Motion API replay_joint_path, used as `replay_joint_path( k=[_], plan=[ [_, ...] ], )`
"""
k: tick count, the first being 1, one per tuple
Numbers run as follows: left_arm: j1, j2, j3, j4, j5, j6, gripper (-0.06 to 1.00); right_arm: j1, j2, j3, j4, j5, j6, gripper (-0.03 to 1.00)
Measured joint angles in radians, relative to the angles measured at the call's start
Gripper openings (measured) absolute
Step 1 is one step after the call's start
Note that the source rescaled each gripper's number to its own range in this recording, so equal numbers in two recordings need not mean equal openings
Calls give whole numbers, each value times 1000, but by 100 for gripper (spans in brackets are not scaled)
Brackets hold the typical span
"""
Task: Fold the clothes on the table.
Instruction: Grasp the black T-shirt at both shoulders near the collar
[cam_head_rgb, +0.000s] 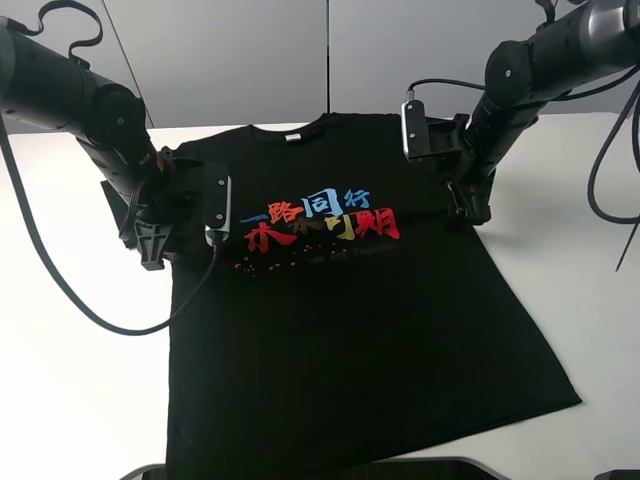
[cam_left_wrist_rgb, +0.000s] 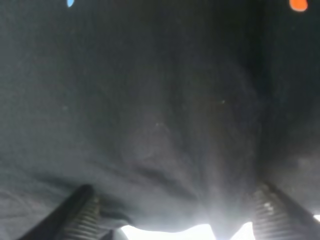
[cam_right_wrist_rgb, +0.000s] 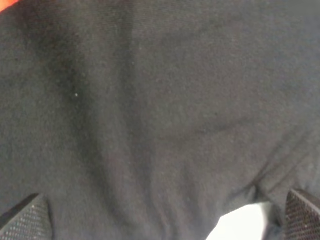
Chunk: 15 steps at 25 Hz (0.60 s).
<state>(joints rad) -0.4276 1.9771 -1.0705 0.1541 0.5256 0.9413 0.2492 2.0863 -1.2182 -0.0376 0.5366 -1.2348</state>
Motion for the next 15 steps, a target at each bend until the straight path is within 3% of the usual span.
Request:
replay_joint_path(
  k=[4,10,15],
  plan=[
    [0,0,0,-2,1,0,73,0,2,0,0,-9,0,100],
    [0,0,0,-22,45,-40,87,0,2,-1,0,-9,-2,100],
    [0,26,-1,-37,51,-48,89,0,2,-1,0,-11,-4,100]
  ],
)
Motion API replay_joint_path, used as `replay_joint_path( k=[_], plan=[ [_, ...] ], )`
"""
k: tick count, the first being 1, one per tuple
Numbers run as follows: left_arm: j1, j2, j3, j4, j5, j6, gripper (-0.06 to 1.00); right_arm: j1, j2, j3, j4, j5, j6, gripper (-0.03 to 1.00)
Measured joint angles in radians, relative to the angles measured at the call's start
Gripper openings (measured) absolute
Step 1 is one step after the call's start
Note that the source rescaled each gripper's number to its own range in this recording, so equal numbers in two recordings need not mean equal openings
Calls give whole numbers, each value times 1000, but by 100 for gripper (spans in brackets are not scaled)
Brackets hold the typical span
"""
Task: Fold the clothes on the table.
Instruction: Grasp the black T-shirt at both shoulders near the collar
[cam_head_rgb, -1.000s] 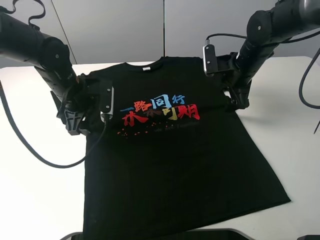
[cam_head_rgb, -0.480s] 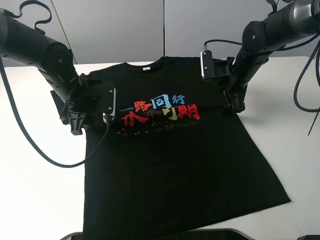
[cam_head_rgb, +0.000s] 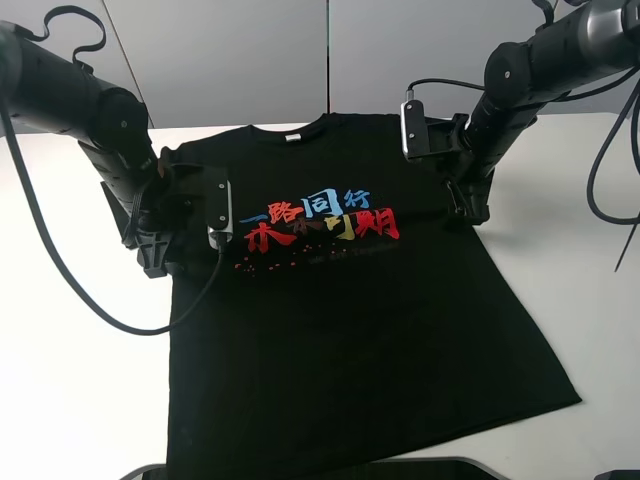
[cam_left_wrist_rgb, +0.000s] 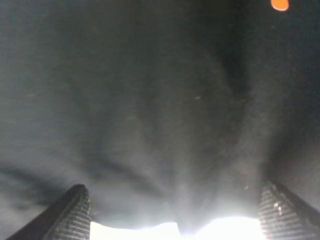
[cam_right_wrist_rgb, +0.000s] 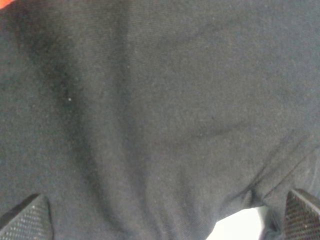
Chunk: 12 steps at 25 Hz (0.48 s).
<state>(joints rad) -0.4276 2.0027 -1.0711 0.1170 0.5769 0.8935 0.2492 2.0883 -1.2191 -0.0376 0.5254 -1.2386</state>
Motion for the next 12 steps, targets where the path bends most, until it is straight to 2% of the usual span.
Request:
replay_joint_path(
  k=[12],
  plan=[
    [0,23,-11,3,11,-1,89,0,10,-2,0,-5,0,99]
  ],
)
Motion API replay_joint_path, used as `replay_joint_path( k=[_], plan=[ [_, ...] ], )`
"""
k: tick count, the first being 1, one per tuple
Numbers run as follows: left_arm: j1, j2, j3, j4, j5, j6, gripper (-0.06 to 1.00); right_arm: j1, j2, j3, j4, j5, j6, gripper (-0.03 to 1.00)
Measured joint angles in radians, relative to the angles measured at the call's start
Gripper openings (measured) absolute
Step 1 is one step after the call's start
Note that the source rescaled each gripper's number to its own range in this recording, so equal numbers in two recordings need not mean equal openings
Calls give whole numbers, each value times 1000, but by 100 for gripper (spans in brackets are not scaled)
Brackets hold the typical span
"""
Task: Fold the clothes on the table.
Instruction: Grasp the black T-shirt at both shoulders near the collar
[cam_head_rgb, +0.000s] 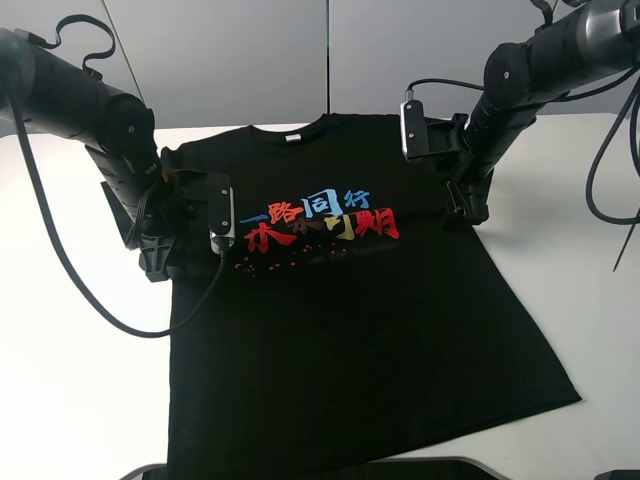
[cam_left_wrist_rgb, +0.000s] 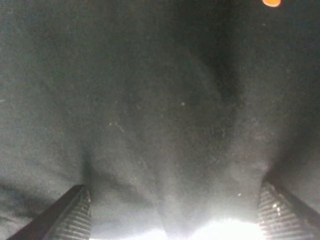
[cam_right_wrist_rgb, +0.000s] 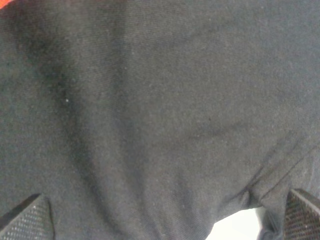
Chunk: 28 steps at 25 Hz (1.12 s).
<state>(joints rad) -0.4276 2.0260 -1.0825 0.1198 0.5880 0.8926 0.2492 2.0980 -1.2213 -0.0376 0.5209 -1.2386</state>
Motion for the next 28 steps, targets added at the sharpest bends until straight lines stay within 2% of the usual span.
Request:
replay_joint_path(
  k=[3,6,9,15,25,28],
  plan=[
    [0,0,0,0,2,0,83,0,7,-2,2,5,0,95],
    [-2,1,0,-4,12,0,66,0,11,-6,2,10,0,94],
    [-2,2,0,-4,12,0,58,0,19,-12,2,14,0,94],
    [-2,2,0,6,1,0,66,0,30,-18,4,20,0,94],
    [-2,2,0,8,1,0,67,0,18,-18,20,20,-2,93],
    [-2,2,0,8,1,0,67,0,15,-16,22,21,0,86]
  ],
)
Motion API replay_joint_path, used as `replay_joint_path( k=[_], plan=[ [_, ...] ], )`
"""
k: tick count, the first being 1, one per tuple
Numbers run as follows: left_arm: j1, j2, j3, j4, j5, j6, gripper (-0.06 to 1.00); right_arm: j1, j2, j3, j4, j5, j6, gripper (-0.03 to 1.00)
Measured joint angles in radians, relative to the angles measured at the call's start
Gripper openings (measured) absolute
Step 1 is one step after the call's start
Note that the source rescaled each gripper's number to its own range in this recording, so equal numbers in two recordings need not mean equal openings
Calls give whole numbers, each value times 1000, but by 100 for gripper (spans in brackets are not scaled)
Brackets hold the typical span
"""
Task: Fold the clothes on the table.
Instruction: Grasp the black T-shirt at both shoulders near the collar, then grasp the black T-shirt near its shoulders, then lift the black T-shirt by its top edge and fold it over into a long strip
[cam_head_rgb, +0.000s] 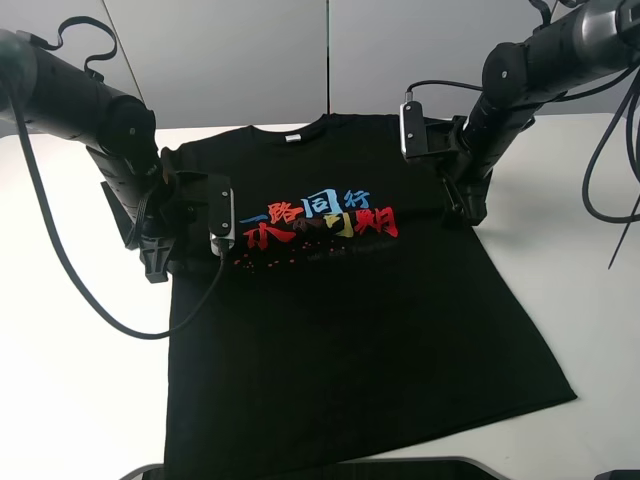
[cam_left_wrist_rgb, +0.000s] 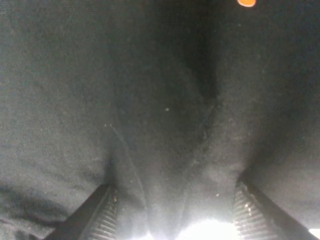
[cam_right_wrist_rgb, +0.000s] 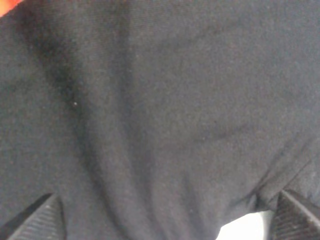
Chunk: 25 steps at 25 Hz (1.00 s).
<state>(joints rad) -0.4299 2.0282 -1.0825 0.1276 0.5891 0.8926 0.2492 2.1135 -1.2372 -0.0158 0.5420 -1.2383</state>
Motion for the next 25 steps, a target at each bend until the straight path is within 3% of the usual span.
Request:
replay_joint_path(
  k=[3,5,13,22,25],
  plan=[
    [0,0,0,0,0,0,67,0,0,4,4,17,6,68],
    [0,0,0,0,0,0,67,0,0,5,7,24,8,61],
    [0,0,0,0,0,0,67,0,0,5,33,15,8,67],
    [0,0,0,2,0,0,67,0,7,5,52,35,8,52],
    [0,0,0,2,2,0,58,0,7,5,52,35,8,51]
  ],
)
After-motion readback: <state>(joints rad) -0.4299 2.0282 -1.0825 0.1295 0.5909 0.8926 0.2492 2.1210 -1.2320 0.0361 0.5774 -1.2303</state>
